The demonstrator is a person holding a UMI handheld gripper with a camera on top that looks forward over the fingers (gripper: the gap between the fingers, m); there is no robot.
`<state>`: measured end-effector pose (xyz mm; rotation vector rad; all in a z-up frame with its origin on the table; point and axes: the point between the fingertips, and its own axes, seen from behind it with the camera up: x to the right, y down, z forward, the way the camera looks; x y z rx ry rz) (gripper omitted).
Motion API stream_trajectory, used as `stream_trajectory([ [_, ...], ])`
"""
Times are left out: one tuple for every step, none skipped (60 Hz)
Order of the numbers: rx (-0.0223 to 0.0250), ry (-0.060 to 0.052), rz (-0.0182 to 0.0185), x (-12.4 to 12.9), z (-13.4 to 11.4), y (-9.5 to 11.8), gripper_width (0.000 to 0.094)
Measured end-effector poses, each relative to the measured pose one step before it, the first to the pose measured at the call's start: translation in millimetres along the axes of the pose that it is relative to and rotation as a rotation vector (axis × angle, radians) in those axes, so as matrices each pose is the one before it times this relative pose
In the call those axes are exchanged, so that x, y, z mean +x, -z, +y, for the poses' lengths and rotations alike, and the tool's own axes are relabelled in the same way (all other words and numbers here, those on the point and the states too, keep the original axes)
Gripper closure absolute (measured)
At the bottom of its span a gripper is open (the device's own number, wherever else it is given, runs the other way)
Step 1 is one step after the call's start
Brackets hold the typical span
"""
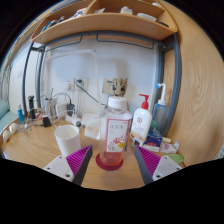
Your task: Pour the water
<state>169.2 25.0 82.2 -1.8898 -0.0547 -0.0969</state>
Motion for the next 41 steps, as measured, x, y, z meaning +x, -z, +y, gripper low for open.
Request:
stream_trajectory([
  [-0.01441,0.0024,0.00182,-0.03,2.31,6.72,0.0071],
  [-0.01181,0.0015,-0.00053,0.44,2.14,6.7,0.0073],
  [-0.01026,0.0005,-0.00081,-0.9,0.25,6.71,0.0071],
  [-0.0066,0.0001,-0.00262,-1.09,-1.08,6.76,0.007],
  [-0.00274,-0.0002,-0.00415,-1.18,-2.44,6.44,0.0069],
  [-0.00164,0.0008,-0.00381,-1.12,-3.25,6.15,0.0068],
  [-0.00093,0.0021,-0.0035,-0.95,-3.91,6.13,0.0072],
  [0.00107,0.0018,-0.00362,-0.87,-4.68,6.14,0.0077],
  [-0.00137,0.0026,-0.0033,0.16,-6.73,7.7,0.0074],
  [0.01026,0.0013,0.00048,0.28,-4.4,4.94,0.0076],
  [0.00695,-0.001,0.00336,0.6,-6.25,5.67,0.0077],
  [0.00849,-0.001,0.00333,1.2,-6.56,5.26,0.0075],
  [0.01113,-0.0004,0.00126,0.89,-7.21,5.01,0.0072],
  [0.01239,0.0013,-0.00077,0.62,-7.43,4.75,0.0071],
  [0.01281,0.0019,-0.00031,0.78,-7.41,4.53,0.0073],
  [0.00992,0.0026,0.00041,1.75,-8.23,2.8,0.0074],
  [0.0085,0.0001,0.00478,1.5,-7.0,5.36,0.0074],
  [0.00741,-0.0016,0.00353,1.72,-5.78,4.02,0.0075],
  [0.00596,-0.0041,0.00219,1.72,-5.19,3.86,0.0076],
  [0.00398,-0.0072,0.00083,1.58,-4.54,3.31,0.0076],
  [0.00269,-0.0099,0.00094,1.72,-4.19,2.94,0.0076],
  [0.00197,-0.0108,0.00191,2.04,-3.7,2.79,0.0077],
  [0.00276,-0.0101,0.00319,2.5,-3.73,2.54,0.0079],
  [-0.00139,-0.0116,0.00261,2.87,-3.44,2.37,0.0077],
  [0.00981,-0.006,0.00072,2.83,-3.05,3.22,0.008],
  [0.00639,-0.0043,-0.00082,2.47,-3.81,2.22,0.008],
  [0.00557,-0.0015,-0.00094,1.91,-3.28,1.79,0.008],
  [0.00457,0.0013,0.0003,1.69,-2.62,1.77,0.0081],
  [0.00305,0.003,0.00085,1.97,-2.14,1.69,0.0078],
  [-0.00003,0.0043,0.00235,0.59,-1.13,2.12,0.0079],
  [0.00308,0.0021,-0.00191,2.81,-0.91,0.8,0.008],
  [0.00264,0.003,-0.00223,1.14,-1.05,0.75,0.0083],
  [0.00196,0.0028,-0.0032,0.87,-0.87,0.69,0.0084],
  [0.00177,0.0012,-0.00288,0.3,-0.64,1.02,0.0086],
  [0.00157,-0.0002,-0.00219,0.34,-0.8,0.84,0.0085],
  [0.00273,-0.0006,-0.00212,0.62,-0.53,0.5,0.0086],
  [0.00272,-0.0009,-0.00264,0.53,-0.9,0.74,0.0086],
  [0.00261,-0.0024,-0.00305,0.23,-1.0,0.68,0.0086],
  [0.00134,-0.002,-0.00454,-0.12,-2.28,1.43,0.0085],
  [0.00136,-0.003,-0.00043,0.46,-1.59,1.65,0.0085],
  [0.0034,-0.0041,0.00016,0.32,-1.0,0.36,0.0084],
])
